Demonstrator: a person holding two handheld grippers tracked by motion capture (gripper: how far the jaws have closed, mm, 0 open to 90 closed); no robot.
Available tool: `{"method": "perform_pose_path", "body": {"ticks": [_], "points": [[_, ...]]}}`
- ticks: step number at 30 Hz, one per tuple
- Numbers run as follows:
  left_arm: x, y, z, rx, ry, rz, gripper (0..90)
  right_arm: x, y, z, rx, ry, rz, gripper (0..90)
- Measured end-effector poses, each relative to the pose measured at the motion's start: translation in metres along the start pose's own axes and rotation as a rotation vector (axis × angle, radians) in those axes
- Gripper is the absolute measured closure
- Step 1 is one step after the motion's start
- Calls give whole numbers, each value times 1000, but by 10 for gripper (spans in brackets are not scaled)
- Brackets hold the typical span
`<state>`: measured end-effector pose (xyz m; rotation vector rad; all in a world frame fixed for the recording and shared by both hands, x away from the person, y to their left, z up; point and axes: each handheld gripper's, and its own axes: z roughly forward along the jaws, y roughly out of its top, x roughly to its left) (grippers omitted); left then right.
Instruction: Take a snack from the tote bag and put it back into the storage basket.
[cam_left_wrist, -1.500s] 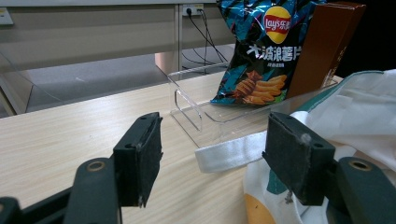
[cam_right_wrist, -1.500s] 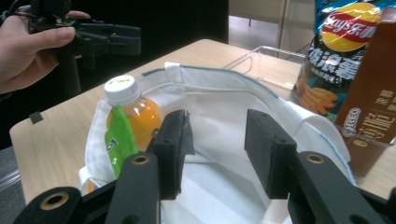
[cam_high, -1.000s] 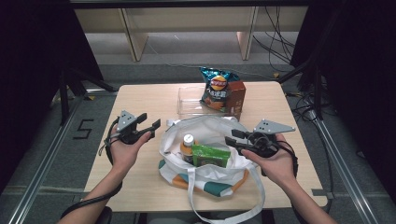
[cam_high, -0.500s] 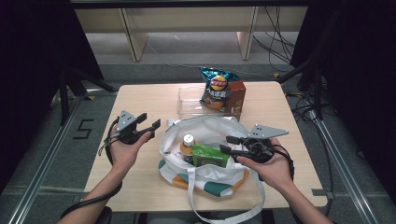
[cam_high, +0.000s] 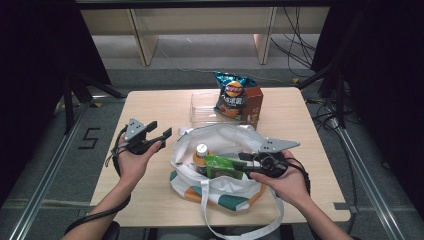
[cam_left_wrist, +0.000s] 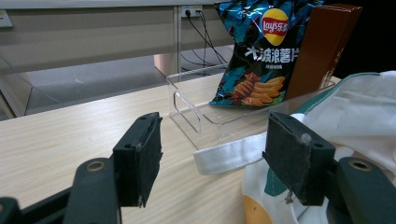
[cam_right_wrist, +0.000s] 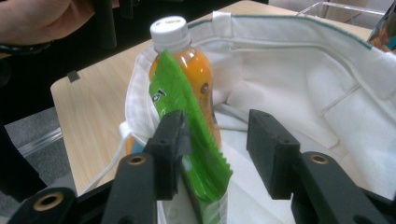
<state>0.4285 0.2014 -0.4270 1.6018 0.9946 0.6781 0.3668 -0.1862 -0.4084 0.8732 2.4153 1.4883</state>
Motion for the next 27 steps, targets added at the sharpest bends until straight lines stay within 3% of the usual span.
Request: {"method": "perform_pose_path", "body": {"ticks": [8, 10, 11, 12, 13, 15, 18, 19, 20, 22, 27], "points": [[0, 0, 0, 1, 0, 0, 355, -2, -2, 3, 11, 20, -20, 677], [0, 0, 0, 0, -1, 1, 355, -2, -3, 1, 23, 43, 13, 741], [-1, 0, 0, -1, -2, 0, 355, -4, -4, 2, 2, 26, -18, 758], [-1, 0, 0, -1, -2, 1, 355, -2, -4, 2, 17, 39, 15, 774], [0, 0, 0, -1, -2, 1, 355, -2, -4, 2, 18, 43, 17, 788], [0, 0, 0, 1, -1, 1, 355, -4, -4, 4, 6, 67, -17, 821], [-1, 0, 1, 0, -1, 2, 355, -4, -4, 3, 8, 52, -44, 859], [0, 0, 1, 1, -2, 0, 355, -1, -3, 2, 32, 53, -14, 873], [0, 0, 1, 0, -1, 0, 354, -1, -3, 3, 33, 65, -23, 887], [0, 0, 1, 1, -1, 0, 355, -1, -3, 4, 18, 52, -45, 900], [-1, 0, 1, 0, -1, 0, 354, 2, -2, 3, 33, 59, -41, 900]]}}
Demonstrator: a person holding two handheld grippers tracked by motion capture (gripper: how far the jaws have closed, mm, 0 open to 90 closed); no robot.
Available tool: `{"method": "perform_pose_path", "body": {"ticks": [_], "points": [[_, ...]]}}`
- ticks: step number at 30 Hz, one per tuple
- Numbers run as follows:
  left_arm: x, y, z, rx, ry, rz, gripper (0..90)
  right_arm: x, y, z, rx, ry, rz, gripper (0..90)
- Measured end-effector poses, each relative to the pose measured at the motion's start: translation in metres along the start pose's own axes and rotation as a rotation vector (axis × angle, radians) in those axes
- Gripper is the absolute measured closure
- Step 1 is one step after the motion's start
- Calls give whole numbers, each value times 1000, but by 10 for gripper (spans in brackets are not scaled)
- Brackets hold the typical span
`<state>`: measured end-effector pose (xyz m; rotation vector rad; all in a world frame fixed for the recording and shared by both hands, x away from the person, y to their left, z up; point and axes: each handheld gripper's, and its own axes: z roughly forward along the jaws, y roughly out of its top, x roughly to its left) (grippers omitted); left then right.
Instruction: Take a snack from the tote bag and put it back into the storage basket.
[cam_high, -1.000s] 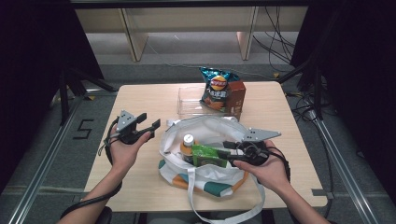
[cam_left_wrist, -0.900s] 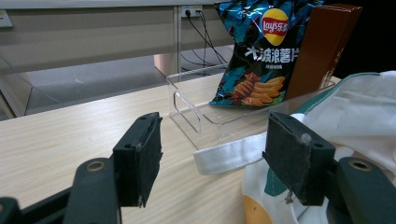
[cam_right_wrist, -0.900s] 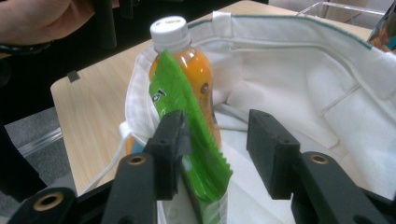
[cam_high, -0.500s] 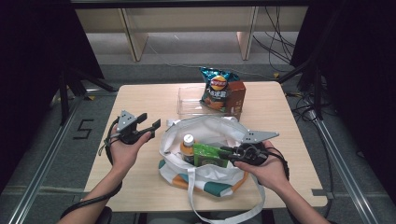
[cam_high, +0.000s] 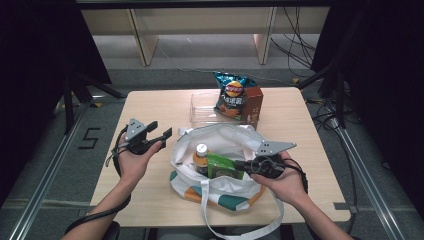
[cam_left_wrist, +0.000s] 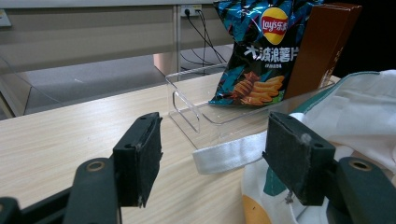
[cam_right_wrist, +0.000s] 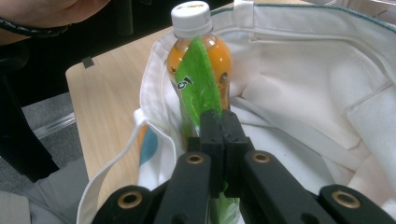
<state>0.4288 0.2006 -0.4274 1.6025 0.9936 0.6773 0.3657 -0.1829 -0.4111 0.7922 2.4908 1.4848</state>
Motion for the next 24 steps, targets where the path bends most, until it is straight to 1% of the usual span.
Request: {"method": "perform_pose_path", "body": {"ticks": [1, 2, 3, 4, 5, 7, 8, 9, 10, 12, 13, 14, 15, 17, 18, 19, 20, 21, 22, 23, 24], "points": [[0, 0, 0, 0, 0, 0, 355, 0, 1, 0, -11, -14, -33, 900], [0, 0, 0, 0, 0, 0, 354, 2, 1, -2, -1, -18, -8, 900], [0, 0, 0, 0, 0, -1, 354, 2, 2, -2, -9, -22, -26, 900], [0, 0, 0, 1, 0, -2, 355, 3, 3, -2, -18, -24, -31, 900], [0, 0, 0, 1, 0, -2, 354, 2, 4, -3, -13, -26, -42, 900], [0, 0, 0, 2, -1, -1, 354, 1, 4, -4, -11, -19, -39, 900], [0, 0, 0, 1, -1, -2, 354, 1, 4, -4, -12, -23, -41, 900], [0, 0, 0, 1, -1, -2, 354, 2, 4, -4, -11, -25, -24, 900], [0, 0, 0, 1, 0, -3, 355, 2, 4, -4, -26, -35, -28, 900], [1, 0, 0, 1, 0, -3, 355, 3, 5, -4, -22, -29, -27, 900], [1, -1, 0, 1, 0, -4, 355, 3, 7, -7, -15, -27, -33, 900], [1, -1, 0, 2, 1, -1, 355, 3, 7, -6, -41, -37, -37, 900], [0, -1, 0, 2, 0, -2, 354, 3, 9, -9, -25, -32, -29, 900], [0, -1, 0, 2, 0, -2, 355, 4, 9, -9, -31, -23, -24, 900], [0, 0, 0, 1, 0, -3, 355, 2, 11, -12, -42, -40, -54, 900], [0, -1, 0, 1, 0, -3, 355, 2, 12, -12, -64, -46, -60, 900], [0, -1, 0, 1, 0, -4, 355, 3, 12, -13, -53, -41, -48, 900], [0, -1, 0, 1, 0, -4, 355, 3, 13, -15, -52, -50, -44, 900], [0, -1, 0, 1, 0, -4, 355, 5, 13, -15, -52, -47, -17, 900], [0, -1, 0, 1, 0, -4, 354, 4, 14, -17, -51, -47, -32, 900], [0, -1, 0, 3, 2, -2, 355, 3, 14, -17, -61, -56, -31, 900]]}}
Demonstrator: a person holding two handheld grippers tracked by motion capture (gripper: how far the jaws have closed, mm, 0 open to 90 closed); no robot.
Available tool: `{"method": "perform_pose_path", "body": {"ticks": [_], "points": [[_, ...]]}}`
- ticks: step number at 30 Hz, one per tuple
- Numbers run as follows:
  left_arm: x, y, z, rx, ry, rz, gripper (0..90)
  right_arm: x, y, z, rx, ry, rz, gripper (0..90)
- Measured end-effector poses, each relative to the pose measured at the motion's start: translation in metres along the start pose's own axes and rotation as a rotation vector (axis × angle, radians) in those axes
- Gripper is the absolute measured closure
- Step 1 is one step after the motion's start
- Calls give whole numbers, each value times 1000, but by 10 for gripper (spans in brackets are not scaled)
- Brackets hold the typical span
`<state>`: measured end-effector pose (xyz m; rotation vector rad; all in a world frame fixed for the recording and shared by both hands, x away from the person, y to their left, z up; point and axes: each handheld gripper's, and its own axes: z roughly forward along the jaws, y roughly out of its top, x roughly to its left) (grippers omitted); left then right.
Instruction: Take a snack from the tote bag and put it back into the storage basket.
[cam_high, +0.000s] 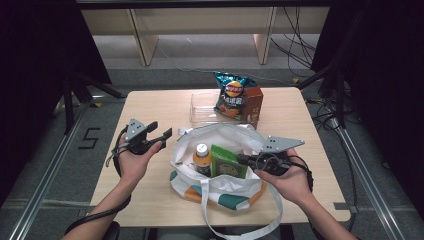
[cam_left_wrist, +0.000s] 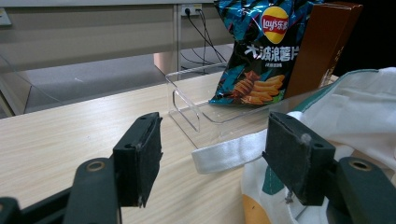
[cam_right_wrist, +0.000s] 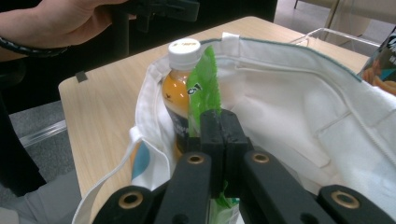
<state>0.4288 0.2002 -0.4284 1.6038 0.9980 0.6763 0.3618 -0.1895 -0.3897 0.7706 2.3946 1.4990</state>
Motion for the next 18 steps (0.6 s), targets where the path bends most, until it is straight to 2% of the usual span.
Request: {"method": "perform_pose_path", "body": {"ticks": [1, 2, 3, 5, 6, 7, 8, 10, 11, 12, 13, 14, 15, 18], "points": [[0, 0, 0, 1, -2, -1, 355, 0, 1, -1, 6, 12, 0, 900], [0, 0, 0, 0, -1, -1, 355, -2, 2, -2, -6, -10, -21, 900], [0, 0, 0, 0, -2, -2, 354, -2, 2, -2, -18, -1, -15, 900], [0, 0, 1, 1, -2, -3, 355, 0, 3, -4, -13, -22, 14, 900], [0, -1, 1, 1, -2, -3, 355, -1, 5, -4, -24, -3, 6, 900], [0, -1, 1, 1, -2, -3, 354, -1, 5, -4, -24, -3, 6, 900], [0, -1, 1, 1, -1, -4, 355, -3, 8, -7, -28, -17, -15, 900], [-1, 0, 0, 2, -2, -2, 355, 0, 10, -6, -41, -13, 8, 900], [-1, 0, 0, 2, -2, -1, 355, -3, 11, -8, -33, -27, -28, 900], [-1, 0, 0, 2, -2, -1, 354, -2, 11, -7, -47, -14, -9, 900], [-1, 0, 0, 2, -2, -1, 355, -3, 12, -9, -38, -36, -23, 900], [-1, 0, 0, 2, -1, -2, 354, -2, 13, -9, -36, -32, 3, 900], [-1, 0, 0, 2, -1, -2, 355, -5, 13, -9, -63, -48, -31, 900], [0, -1, 1, 1, -1, -4, 355, -6, 15, -10, -65, -50, -30, 900]]}}
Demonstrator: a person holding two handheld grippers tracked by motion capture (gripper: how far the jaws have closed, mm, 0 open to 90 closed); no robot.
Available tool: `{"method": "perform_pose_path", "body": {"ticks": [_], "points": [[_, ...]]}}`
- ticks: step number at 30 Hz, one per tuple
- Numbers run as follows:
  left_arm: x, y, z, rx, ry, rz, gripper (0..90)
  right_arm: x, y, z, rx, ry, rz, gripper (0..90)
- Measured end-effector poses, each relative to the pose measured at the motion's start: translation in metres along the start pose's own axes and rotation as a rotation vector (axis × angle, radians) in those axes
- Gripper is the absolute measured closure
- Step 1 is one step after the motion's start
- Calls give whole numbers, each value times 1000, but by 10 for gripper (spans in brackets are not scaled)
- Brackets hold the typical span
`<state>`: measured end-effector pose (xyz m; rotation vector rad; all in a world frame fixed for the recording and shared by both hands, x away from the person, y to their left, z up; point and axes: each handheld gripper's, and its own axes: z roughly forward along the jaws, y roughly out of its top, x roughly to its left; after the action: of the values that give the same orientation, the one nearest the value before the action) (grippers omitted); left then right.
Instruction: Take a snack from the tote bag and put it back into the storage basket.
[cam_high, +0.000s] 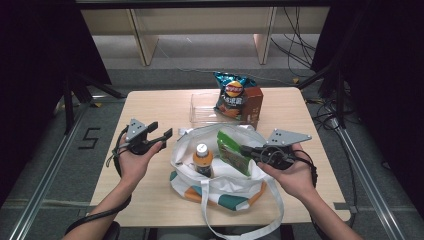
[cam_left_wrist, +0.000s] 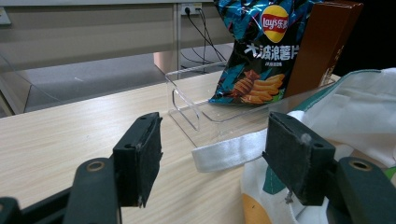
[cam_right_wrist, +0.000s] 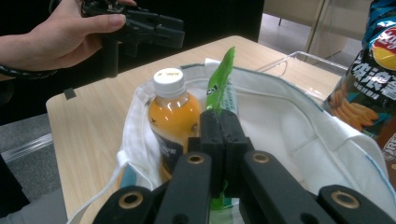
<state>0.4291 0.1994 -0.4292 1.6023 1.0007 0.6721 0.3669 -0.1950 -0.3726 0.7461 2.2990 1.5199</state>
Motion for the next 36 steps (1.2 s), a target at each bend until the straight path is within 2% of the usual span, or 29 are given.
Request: {"method": "perform_pose_path", "body": {"ticks": [1, 2, 4, 9, 10, 12, 13, 14, 17, 18, 20, 21, 22, 25, 26, 27, 28, 29, 30, 31, 34, 36], "points": [[0, 0, 0, 0, 0, 0, 355, 2, 0, -1, 12, 1, 26, 900], [0, 0, 0, 0, 0, 0, 355, 1, 0, 0, 12, -4, 24, 900], [0, 0, 0, 2, 0, 2, 355, 0, 2, 0, 27, 6, 11, 900], [0, 0, 0, 0, 0, 2, 355, -4, 5, 0, -1, -10, -30, 900], [0, 0, 0, 1, -1, 3, 355, -2, 5, -1, 10, 0, 11, 900], [0, 0, 0, 2, -1, 3, 355, -3, 6, -2, 17, -6, -5, 900], [0, 0, 0, 3, -2, 3, 355, -2, 7, -2, 9, -13, 17, 900], [0, 0, 1, 4, -2, 4, 355, -4, 8, -2, 11, -5, -3, 900], [0, 0, 1, 4, -2, 4, 355, -5, 12, -3, -6, -23, -2, 900], [0, -1, 1, 4, -2, 4, 355, -7, 13, -4, -6, -21, -16, 900], [0, -1, 1, 7, -2, 7, 355, -7, 16, -5, 5, 3, -2, 900], [0, -1, 1, 7, -2, 7, 355, -7, 17, -6, 9, -3, 2, 900], [0, -1, 1, 8, -4, 7, 355, -9, 18, -5, -14, -16, -16, 900], [-1, -1, 1, 5, -2, 5, 355, -10, 20, -5, -25, -18, -23, 900], [0, -1, 1, 5, -2, 6, 355, -8, 21, -6, -14, -15, -8, 900], [0, -1, 1, 5, -2, 6, 355, -10, 22, -6, -21, -21, -30, 900], [0, -1, 1, 5, -1, 5, 355, -7, 23, -7, -17, -19, 8, 900], [0, -1, 1, 5, -1, 5, 355, -10, 24, -7, -21, -19, -22, 900], [-1, -1, 1, 5, -1, 5, 356, -8, 25, -8, -19, -19, 9, 900], [-1, -1, 1, 5, -1, 5, 355, -11, 27, -8, -29, -11, -19, 900], [-1, 0, 1, 6, -3, 7, 355, -11, 30, -9, -30, -18, -17, 900], [-1, 0, 1, 5, -4, 9, 355, -10, 31, -9, -33, -20, 5, 900]]}}
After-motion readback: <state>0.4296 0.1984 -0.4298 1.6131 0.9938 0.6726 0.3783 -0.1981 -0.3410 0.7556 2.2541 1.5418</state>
